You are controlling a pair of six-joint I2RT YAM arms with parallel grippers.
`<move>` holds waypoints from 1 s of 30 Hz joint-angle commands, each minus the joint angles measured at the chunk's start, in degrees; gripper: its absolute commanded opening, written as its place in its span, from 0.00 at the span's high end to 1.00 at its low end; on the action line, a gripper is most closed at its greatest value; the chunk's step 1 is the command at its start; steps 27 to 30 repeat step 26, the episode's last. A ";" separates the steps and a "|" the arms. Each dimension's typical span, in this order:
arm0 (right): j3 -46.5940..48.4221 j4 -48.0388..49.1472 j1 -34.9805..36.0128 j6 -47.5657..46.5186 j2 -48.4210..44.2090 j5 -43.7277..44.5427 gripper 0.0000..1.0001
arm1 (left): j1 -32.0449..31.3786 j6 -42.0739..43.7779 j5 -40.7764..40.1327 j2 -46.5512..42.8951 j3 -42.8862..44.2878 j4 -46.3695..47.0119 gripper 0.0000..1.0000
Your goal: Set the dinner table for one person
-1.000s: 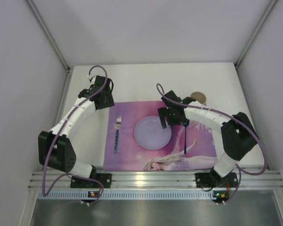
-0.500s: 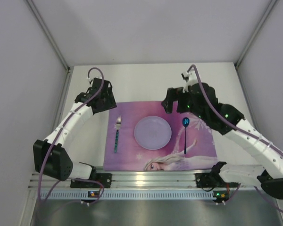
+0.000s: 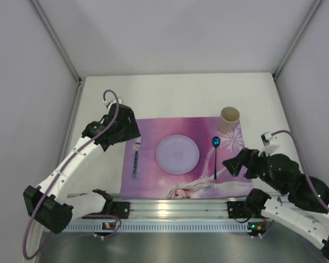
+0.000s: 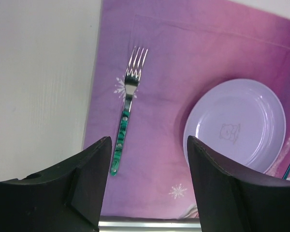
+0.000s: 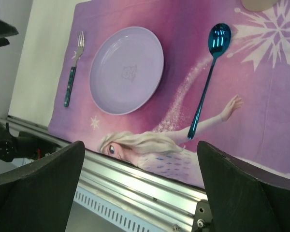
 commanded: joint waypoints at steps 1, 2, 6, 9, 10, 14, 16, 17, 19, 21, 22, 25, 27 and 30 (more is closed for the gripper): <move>-0.24 -5.91 0.74 4.86 -2.74 2.47 0.00 | -2.54 -4.38 -2.92 -3.28 -1.40 -4.26 0.31; -0.07 -6.61 0.74 6.35 -3.18 2.83 0.00 | -3.33 -5.26 -3.36 -3.63 -1.32 -4.79 0.31; -0.06 -7.76 0.74 8.47 -4.93 0.29 0.00 | -4.22 -5.62 -4.07 -5.22 -1.76 -6.02 0.31; -1.20 -7.32 0.74 9.26 -6.60 -0.86 0.00 | -4.66 -5.35 -5.30 -6.18 -2.46 -7.16 0.31; -1.47 -6.80 0.74 9.18 -7.13 -1.12 0.00 | -4.66 -5.35 -5.82 -6.88 -2.89 -7.43 0.31; -2.70 -5.22 0.65 9.18 -11.17 -2.70 0.00 | -4.83 -6.32 -7.84 -9.52 -3.42 -9.36 0.31; -3.75 -3.72 0.83 8.65 -14.16 -3.76 0.00 | -4.83 -6.85 -8.37 -11.62 -4.04 -10.42 0.31; -3.58 -3.80 0.74 8.56 -14.86 -3.59 0.00 | -4.83 -7.02 -8.38 -12.33 -4.22 -10.68 0.31; -2.88 -4.59 0.74 8.30 -16.01 -3.06 0.00 | -4.83 -6.85 -8.46 -13.91 -5.00 -10.68 0.31; -2.35 -5.56 0.74 7.86 -16.36 -1.49 0.00 | -4.83 -6.15 -8.81 -14.53 -5.62 -10.07 0.31; -2.70 -5.39 0.74 7.60 -16.45 -1.22 0.00 | -4.83 -5.80 -9.16 -14.80 -6.23 -9.37 0.31; -1.83 -7.57 0.74 7.86 -13.82 1.68 0.00 | -4.83 -3.60 -9.43 -14.71 -6.50 -7.35 0.31; -1.30 -8.02 0.74 7.86 -12.94 2.56 0.00 | -4.83 -2.12 -9.69 -14.36 -6.24 -5.69 0.30; -1.30 -8.02 0.74 7.86 -12.94 2.56 0.00 | -4.83 -2.12 -9.69 -14.36 -6.24 -5.69 0.30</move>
